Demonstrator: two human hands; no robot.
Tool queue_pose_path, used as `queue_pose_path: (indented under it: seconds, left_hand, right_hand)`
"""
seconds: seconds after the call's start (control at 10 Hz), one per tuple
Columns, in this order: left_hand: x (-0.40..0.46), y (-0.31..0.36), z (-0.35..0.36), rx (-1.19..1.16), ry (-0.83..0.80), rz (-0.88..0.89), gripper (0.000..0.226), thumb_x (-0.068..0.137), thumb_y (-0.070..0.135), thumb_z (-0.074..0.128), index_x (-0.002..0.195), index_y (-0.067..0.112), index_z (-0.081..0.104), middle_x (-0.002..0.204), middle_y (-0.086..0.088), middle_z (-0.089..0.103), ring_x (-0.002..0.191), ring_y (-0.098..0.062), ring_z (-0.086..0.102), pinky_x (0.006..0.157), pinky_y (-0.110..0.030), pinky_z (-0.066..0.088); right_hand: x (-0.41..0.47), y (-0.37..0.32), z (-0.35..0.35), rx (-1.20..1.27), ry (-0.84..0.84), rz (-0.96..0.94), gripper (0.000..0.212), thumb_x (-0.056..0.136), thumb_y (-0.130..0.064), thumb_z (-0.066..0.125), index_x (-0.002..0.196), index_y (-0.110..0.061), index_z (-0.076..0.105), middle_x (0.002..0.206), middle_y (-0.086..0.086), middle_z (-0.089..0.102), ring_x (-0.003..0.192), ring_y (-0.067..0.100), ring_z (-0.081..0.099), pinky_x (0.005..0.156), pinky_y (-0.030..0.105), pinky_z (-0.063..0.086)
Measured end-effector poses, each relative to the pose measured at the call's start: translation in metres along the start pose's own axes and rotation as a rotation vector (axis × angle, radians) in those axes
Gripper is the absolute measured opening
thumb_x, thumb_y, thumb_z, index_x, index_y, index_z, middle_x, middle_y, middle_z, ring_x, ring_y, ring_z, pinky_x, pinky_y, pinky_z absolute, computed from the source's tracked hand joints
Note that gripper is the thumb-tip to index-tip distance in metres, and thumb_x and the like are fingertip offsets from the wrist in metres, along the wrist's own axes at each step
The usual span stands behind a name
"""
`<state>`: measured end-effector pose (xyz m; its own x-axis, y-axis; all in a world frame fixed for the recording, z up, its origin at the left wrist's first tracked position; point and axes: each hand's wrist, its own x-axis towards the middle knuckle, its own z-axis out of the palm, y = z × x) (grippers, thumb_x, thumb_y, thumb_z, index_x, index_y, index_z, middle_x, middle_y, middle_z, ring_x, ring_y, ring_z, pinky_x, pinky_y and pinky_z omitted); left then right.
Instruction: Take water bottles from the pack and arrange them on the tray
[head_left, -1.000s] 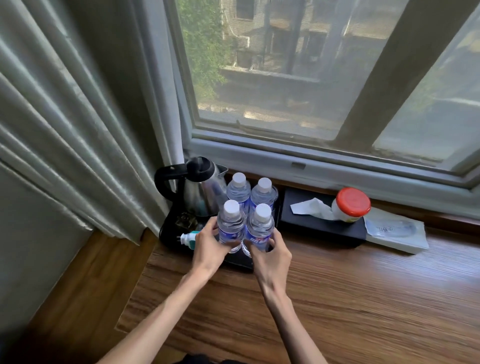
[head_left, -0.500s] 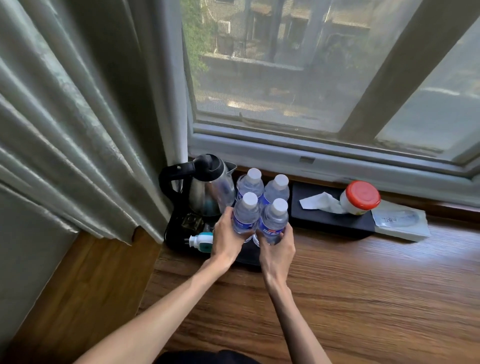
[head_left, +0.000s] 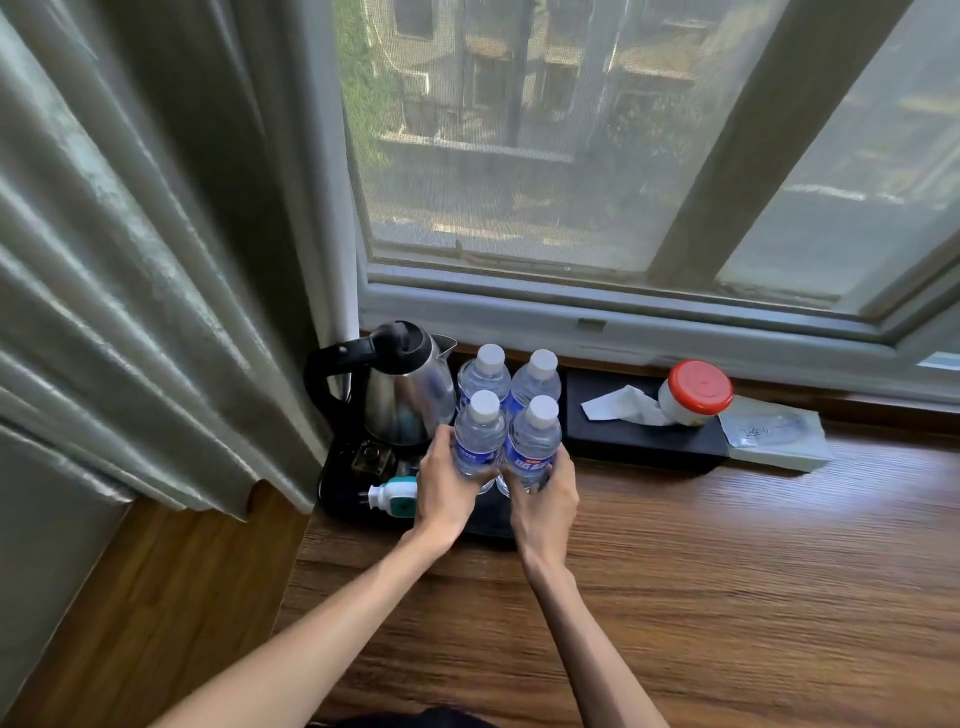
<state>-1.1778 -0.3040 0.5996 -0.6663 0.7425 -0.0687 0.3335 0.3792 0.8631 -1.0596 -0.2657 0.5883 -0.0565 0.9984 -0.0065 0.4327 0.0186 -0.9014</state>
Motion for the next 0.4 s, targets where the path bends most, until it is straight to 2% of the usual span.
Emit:
queue_pose_path:
  seconds: [0.2,0.3,0.4]
  left_hand:
    - [-0.006,0.005,0.0,0.01,-0.027,-0.023,0.066,0.06,0.04,0.091,0.109,0.021,0.051,0.11,-0.001,0.069,0.101,-0.021,0.067,0.082,-0.041,0.056]
    - [-0.006,0.007,-0.006,-0.025,-0.084,-0.037,0.087,0.054,0.037,0.094,0.124,0.017,0.047,0.124,-0.003,0.06,0.113,-0.02,0.061,0.092,-0.035,0.051]
    - [-0.014,0.015,-0.014,-0.061,-0.071,-0.016,0.101,0.058,0.032,0.095,0.139,0.014,0.036,0.14,-0.003,0.046,0.128,-0.017,0.051,0.104,-0.029,0.042]
  right_hand:
    - [0.003,0.001,-0.01,0.023,-0.095,0.028,0.079,0.076,-0.028,0.084,0.143,-0.025,0.042,0.136,-0.005,0.058,0.124,0.011,0.057,0.104,0.042,0.049]
    - [0.005,-0.002,-0.022,0.053,-0.187,0.032,0.099,0.076,-0.028,0.084,0.155,-0.019,0.024,0.14,-0.003,0.056,0.13,0.015,0.053,0.111,0.038,0.043]
    - [0.005,-0.016,-0.042,0.046,-0.223,0.026,0.109,0.073,-0.028,0.087,0.157,-0.015,0.017,0.152,0.003,0.045,0.139,0.017,0.043,0.113,0.029,0.035]
